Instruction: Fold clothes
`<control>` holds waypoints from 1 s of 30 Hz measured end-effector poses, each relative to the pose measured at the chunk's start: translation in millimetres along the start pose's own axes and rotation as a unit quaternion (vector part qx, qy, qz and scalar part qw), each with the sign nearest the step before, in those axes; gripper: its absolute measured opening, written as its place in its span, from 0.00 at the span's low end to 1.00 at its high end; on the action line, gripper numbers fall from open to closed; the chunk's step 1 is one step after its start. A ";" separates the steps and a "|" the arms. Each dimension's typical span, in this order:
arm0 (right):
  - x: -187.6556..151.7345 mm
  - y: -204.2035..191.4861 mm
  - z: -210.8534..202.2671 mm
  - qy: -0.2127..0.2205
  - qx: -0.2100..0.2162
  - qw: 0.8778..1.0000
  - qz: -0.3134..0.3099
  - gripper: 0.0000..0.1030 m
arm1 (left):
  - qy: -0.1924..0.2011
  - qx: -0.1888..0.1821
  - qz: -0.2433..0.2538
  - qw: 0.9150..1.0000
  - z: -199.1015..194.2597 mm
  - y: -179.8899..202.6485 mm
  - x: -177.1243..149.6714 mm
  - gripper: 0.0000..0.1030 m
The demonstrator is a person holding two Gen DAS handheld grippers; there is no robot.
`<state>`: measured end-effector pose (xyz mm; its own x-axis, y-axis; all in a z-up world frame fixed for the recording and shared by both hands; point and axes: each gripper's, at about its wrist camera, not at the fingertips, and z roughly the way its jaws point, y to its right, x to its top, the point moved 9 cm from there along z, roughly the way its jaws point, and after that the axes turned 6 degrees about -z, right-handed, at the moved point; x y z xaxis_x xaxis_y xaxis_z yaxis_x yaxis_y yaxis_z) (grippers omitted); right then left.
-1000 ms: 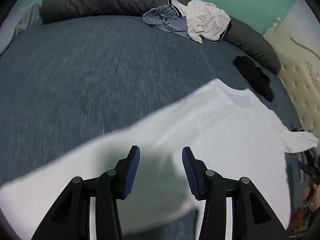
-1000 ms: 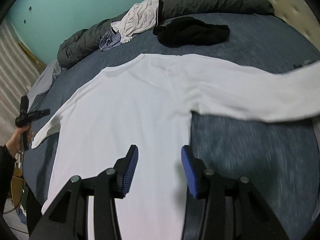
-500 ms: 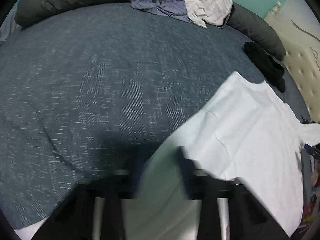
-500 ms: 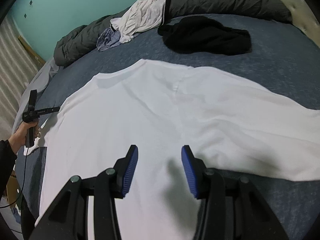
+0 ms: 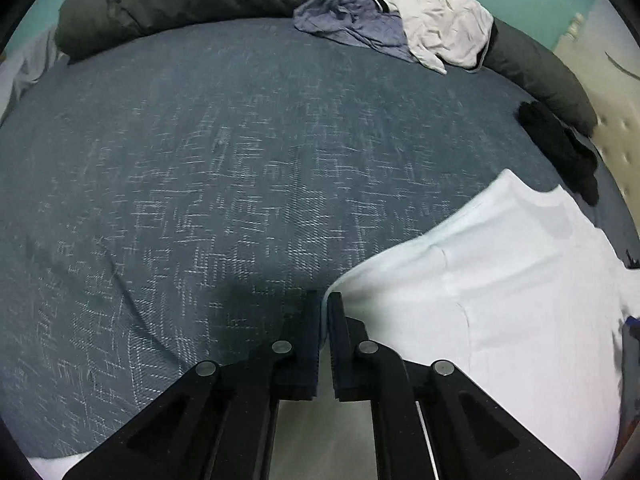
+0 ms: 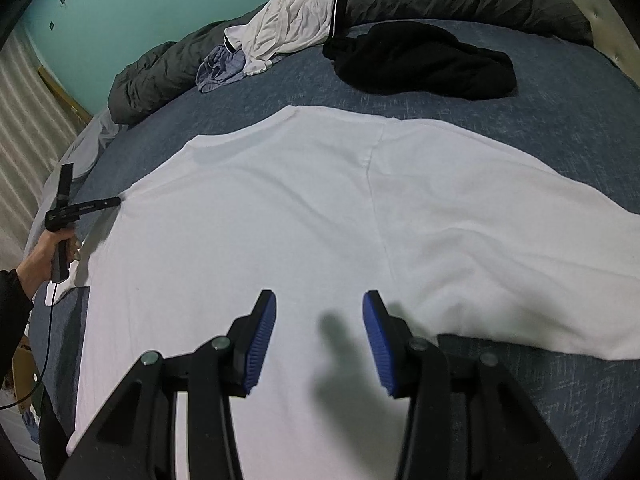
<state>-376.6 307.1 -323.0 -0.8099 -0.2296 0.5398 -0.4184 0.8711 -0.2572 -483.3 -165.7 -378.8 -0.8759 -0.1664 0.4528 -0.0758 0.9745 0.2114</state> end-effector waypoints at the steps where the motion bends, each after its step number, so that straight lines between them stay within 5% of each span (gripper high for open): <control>1: -0.8 1.4 -1.1 0.000 -0.001 1.000 0.000 0.44 | 0.006 0.002 -0.001 1.000 -3.3 -1.0 0.1 0.08; 6: -9.4 19.6 -13.1 0.010 -0.012 1.000 0.019 0.44 | 0.032 0.035 -0.009 0.999 -32.5 -14.9 -3.0 0.34; 12: -19.1 60.6 -54.2 0.045 -0.045 0.996 0.058 0.44 | 0.056 0.018 -0.026 0.998 -74.6 -11.4 -30.4 0.48; 19: -18.7 126.9 -152.1 0.116 -0.114 0.980 0.112 0.45 | 0.058 0.010 -0.022 0.998 -104.7 10.5 -80.1 0.54; 22: -17.4 149.7 -199.1 0.142 -0.144 0.972 0.119 0.52 | 0.059 0.001 -0.032 0.998 -113.0 14.7 -103.1 0.58; 30: -20.4 211.8 -273.2 0.163 -0.199 0.952 0.165 0.58 | 0.059 -0.009 -0.044 0.997 -127.5 27.9 -166.4 0.62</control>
<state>-336.4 614.9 -169.5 -0.6728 0.1752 0.7188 0.0774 0.9829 -0.1671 -278.9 -130.1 -337.8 -0.8038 -0.2697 0.5303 -0.1412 0.9523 0.2703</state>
